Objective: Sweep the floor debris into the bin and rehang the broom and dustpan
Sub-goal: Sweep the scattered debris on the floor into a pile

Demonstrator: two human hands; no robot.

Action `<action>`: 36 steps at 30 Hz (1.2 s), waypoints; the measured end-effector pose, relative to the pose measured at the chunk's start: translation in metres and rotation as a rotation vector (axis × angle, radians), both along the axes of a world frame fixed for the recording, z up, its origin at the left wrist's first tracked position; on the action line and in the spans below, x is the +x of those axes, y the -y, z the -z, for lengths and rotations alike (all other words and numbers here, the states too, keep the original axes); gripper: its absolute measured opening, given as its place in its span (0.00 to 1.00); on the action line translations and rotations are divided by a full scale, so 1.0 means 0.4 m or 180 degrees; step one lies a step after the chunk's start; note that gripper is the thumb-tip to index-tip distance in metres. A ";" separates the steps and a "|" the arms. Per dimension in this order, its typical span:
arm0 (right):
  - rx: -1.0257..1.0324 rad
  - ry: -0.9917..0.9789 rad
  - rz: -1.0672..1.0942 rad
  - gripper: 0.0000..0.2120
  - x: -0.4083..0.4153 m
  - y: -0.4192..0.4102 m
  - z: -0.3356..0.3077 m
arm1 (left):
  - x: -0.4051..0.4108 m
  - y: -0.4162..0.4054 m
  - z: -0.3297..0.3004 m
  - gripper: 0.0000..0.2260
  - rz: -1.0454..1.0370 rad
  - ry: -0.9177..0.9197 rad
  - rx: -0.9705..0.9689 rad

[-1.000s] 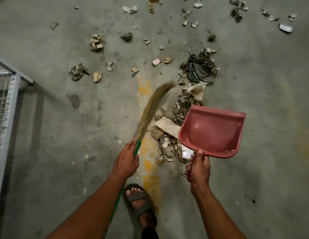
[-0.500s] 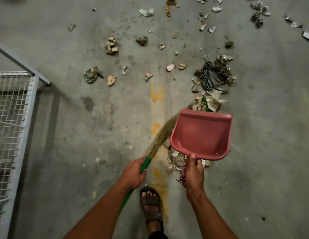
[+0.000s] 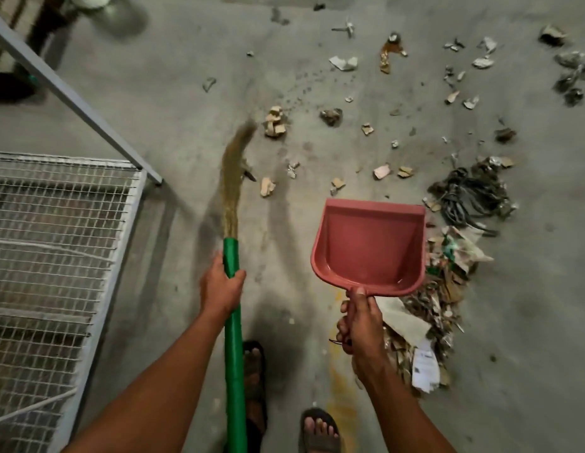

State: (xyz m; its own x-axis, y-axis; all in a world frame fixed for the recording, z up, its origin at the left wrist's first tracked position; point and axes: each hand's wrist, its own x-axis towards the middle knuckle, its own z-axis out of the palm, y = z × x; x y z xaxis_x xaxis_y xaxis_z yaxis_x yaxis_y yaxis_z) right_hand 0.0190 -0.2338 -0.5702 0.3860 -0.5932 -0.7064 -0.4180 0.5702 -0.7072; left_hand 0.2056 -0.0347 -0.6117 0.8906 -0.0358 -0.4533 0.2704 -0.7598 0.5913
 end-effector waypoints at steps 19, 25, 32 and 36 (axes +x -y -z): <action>0.0052 -0.0525 0.0401 0.15 0.291 -0.086 0.138 | 0.276 -0.028 0.265 0.29 0.1660 -0.1007 0.0873; -0.0034 -0.0683 0.0411 0.16 0.301 -0.089 0.088 | 0.198 0.002 0.252 0.29 0.2576 -0.1144 0.0379; -0.0074 -0.0675 0.0405 0.18 0.354 -0.079 0.018 | 0.282 -0.055 0.140 0.30 0.2410 -0.0747 -0.0162; 0.0012 -0.0635 0.0352 0.18 0.419 -0.082 -0.010 | 0.388 -0.089 0.082 0.33 0.1860 -0.0463 -0.0101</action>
State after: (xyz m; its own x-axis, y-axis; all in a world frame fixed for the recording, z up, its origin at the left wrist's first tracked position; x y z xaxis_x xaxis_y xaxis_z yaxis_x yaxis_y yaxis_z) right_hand 0.1867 -0.2009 -0.5663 0.1712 -0.6214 -0.7646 -0.4840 0.6229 -0.6146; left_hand 0.3607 0.0007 -0.6444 0.6484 -0.5161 -0.5596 -0.1069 -0.7895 0.6043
